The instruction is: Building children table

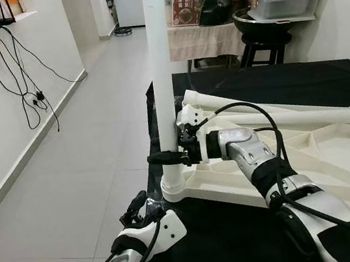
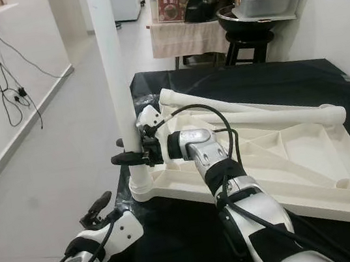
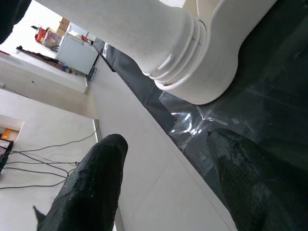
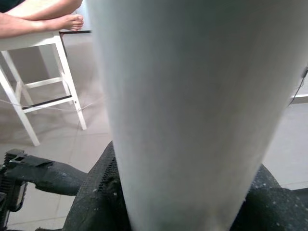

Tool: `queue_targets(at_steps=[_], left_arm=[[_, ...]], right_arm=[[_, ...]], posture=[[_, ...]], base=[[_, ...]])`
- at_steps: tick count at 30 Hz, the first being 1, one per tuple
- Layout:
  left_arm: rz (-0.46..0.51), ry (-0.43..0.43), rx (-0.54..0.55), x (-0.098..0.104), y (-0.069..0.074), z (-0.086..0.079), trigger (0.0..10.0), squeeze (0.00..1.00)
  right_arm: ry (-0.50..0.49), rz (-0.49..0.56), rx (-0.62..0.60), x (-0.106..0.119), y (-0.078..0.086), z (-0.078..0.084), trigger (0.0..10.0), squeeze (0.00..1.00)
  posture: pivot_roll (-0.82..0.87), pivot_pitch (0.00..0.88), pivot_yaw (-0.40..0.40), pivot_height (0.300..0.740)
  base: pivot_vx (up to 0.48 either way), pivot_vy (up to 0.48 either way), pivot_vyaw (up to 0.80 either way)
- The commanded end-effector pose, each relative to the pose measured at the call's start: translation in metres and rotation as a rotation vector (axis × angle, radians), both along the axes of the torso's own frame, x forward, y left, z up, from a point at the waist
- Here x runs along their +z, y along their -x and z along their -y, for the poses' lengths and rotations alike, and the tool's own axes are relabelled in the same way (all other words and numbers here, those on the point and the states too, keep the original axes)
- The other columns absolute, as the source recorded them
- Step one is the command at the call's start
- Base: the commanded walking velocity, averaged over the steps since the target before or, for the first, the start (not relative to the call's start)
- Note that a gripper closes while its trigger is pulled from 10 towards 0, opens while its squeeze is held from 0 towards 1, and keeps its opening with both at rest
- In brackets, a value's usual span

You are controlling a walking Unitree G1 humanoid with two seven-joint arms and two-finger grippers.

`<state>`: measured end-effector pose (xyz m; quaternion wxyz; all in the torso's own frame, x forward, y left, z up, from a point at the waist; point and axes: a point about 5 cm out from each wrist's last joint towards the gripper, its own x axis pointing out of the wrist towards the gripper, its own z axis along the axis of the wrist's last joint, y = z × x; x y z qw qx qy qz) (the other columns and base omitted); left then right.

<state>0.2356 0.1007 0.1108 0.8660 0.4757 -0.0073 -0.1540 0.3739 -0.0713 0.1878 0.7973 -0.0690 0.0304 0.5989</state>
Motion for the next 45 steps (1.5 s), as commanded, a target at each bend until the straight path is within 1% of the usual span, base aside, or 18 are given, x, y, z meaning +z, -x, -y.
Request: queue_targets(at_steps=[1,4,7,8,9,10,14,24,25,27,28,29,30,33,34,35,36,45], left_arm=[[-0.007,-0.004,-0.005,-0.003,0.002,0.001,10.0,0.0],[-0.007,-0.004,-0.006,-0.004,0.003,0.001,10.0,0.0],[-0.007,-0.004,-0.006,-0.004,0.003,0.001,10.0,0.0],[-0.007,-0.003,-0.007,-0.004,0.005,0.001,10.0,0.0],[-0.007,-0.003,-0.007,-0.004,0.005,0.001,10.0,0.0],[-0.007,-0.004,-0.007,-0.004,0.005,0.0,10.0,0.0],[-0.007,-0.003,-0.007,-0.004,0.006,-0.001,10.0,0.0],[-0.008,-0.004,-0.006,-0.004,0.005,-0.001,10.0,0.0],[-0.007,-0.004,-0.006,-0.004,0.006,-0.002,10.0,0.0],[-0.007,-0.004,-0.006,-0.004,0.006,-0.002,10.0,0.0],[-0.006,-0.004,-0.007,-0.004,0.006,-0.002,10.0,0.0],[-0.006,-0.004,-0.007,-0.004,0.006,-0.002,10.0,0.0],[-0.006,-0.004,-0.007,-0.004,0.006,-0.002,10.0,0.0],[-0.006,-0.004,-0.007,-0.005,0.006,-0.003,10.0,0.0],[-0.006,-0.004,-0.007,-0.005,0.006,-0.003,10.0,0.0],[-0.006,-0.004,-0.007,-0.005,0.006,-0.003,10.0,0.0],[-0.007,-0.004,-0.007,-0.005,0.006,-0.003,10.0,0.0],[-0.008,-0.007,-0.002,-0.006,0.006,-0.002,10.0,0.0]], right_arm=[[0.003,-0.056,-0.031,-0.019,0.004,-0.002,0.0,0.0],[-0.029,-0.063,-0.176,-0.033,0.006,-0.004,0.0,0.0],[-0.029,-0.063,-0.176,-0.033,0.006,-0.004,0.0,0.0],[-0.11,-0.131,-0.577,-0.062,0.01,-0.007,0.0,0.0],[-0.11,-0.131,-0.577,-0.062,0.01,-0.007,0.0,0.0],[-0.147,-0.202,-0.763,-0.084,0.028,-0.019,0.0,0.0],[-0.162,-0.269,-0.88,-0.099,0.046,-0.029,0.0,0.0],[-0.061,-0.168,-0.918,-0.097,0.043,-0.021,0.0,0.0],[-0.06,-0.149,-0.895,-0.091,0.046,-0.024,10.0,0.0],[-0.078,-0.138,-0.859,-0.086,0.047,-0.027,10.0,0.0],[-0.09,-0.123,-0.815,-0.081,0.047,-0.031,10.0,0.2],[-0.09,-0.123,-0.815,-0.081,0.047,-0.031,10.0,0.2],[-0.144,-0.123,-0.695,-0.071,0.045,-0.037,10.0,1.0],[-0.178,-0.099,-0.543,-0.059,0.042,-0.04,10.0,1.0],[-0.168,-0.047,-0.422,-0.05,0.037,-0.037,10.0,0.68],[-0.168,-0.047,-0.422,-0.05,0.037,-0.037,10.0,0.68],[-0.149,-0.022,-0.347,-0.044,0.032,-0.032,10.0,0.0],[0.001,-0.048,-0.094,-0.039,0.019,-0.007,10.0,0.0]], posture=[[0.06,0.0,-0.06,0.74],[0.06,0.0,-0.077,0.74],[0.06,0.0,-0.077,0.74],[0.06,0.0,-0.087,0.74],[0.06,0.0,-0.087,0.74],[0.06,0.0,-0.08,0.74],[0.05,0.0,-0.077,0.74],[0.06,0.0,-0.089,0.74],[0.06,0.0,-0.086,0.74],[0.06,0.0,-0.084,0.74],[0.06,0.0,-0.082,0.74],[0.06,0.0,-0.082,0.74],[0.06,0.0,-0.08,0.74],[0.06,0.0,-0.079,0.74],[0.06,0.0,-0.078,0.74],[0.06,0.0,-0.078,0.74],[0.06,0.0,-0.079,0.74],[0.07,0.0,-0.079,0.74]], base=[[0.0,0.0,0.0],[0.0,0.0,0.0],[0.0,0.0,0.0],[0.0,0.0,0.0],[0.0,0.0,0.0],[0.0,0.0,0.0],[0.0,0.0,0.0],[0.0,0.0,0.0],[0.0,0.0,0.0],[0.0,0.0,0.0],[0.0,0.0,0.0],[0.0,0.0,0.0],[0.0,0.0,0.0],[0.0,0.0,0.0],[0.0,0.0,0.0],[0.0,0.0,0.0],[0.0,0.0,0.0],[0.0,0.0,0.0]])
